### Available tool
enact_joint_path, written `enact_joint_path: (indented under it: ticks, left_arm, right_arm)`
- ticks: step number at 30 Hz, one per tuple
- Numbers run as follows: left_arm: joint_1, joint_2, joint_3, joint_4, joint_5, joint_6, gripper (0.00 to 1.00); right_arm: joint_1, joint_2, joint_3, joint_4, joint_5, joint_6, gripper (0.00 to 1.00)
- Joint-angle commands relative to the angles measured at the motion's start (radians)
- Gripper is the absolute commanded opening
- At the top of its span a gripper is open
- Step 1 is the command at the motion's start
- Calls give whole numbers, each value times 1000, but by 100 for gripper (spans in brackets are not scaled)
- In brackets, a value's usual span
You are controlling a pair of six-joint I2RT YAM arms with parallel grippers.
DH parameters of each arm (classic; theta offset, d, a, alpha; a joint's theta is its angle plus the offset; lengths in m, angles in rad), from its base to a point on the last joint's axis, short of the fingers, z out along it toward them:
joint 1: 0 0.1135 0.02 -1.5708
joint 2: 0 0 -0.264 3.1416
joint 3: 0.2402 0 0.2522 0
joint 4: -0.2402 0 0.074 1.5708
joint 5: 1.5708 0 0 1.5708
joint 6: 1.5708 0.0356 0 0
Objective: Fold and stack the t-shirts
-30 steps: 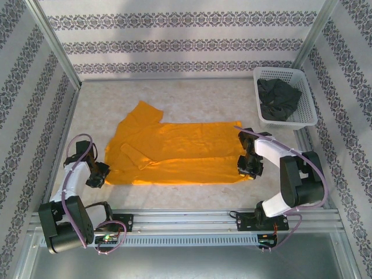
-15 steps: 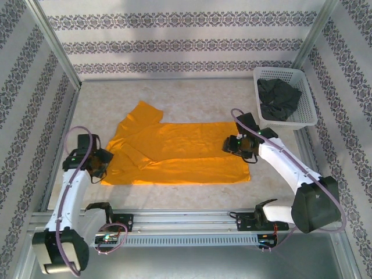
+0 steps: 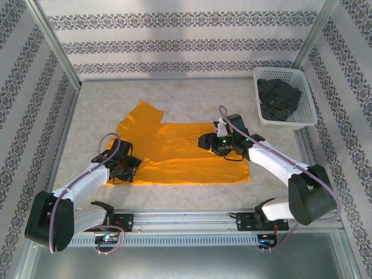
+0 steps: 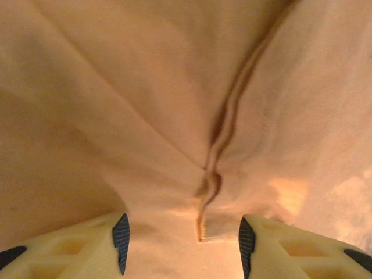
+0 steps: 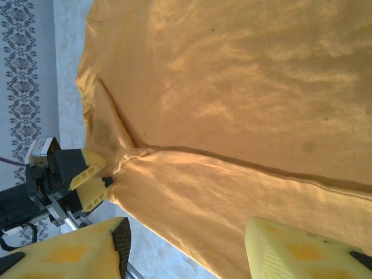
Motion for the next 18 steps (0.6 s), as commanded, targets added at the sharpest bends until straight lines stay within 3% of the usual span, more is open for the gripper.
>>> enact_joint_path:
  ticks: [1,13,16,18]
  left_arm:
    - [-25,7,49,-11,-33,-50,51]
    - [-37,121,56,101,9,-67,43]
    - [-37,144,76,101,10,-56,34]
    - [-38,153,90,102,-1,-50,19]
  right_arm:
    - [6,6,-24,31,-24,19,55]
    - [9,25,-17,29,-11,34,53]
    - [9,34,-8,13,0,34,52]
    - [10,38,-3,9,5,34,51]
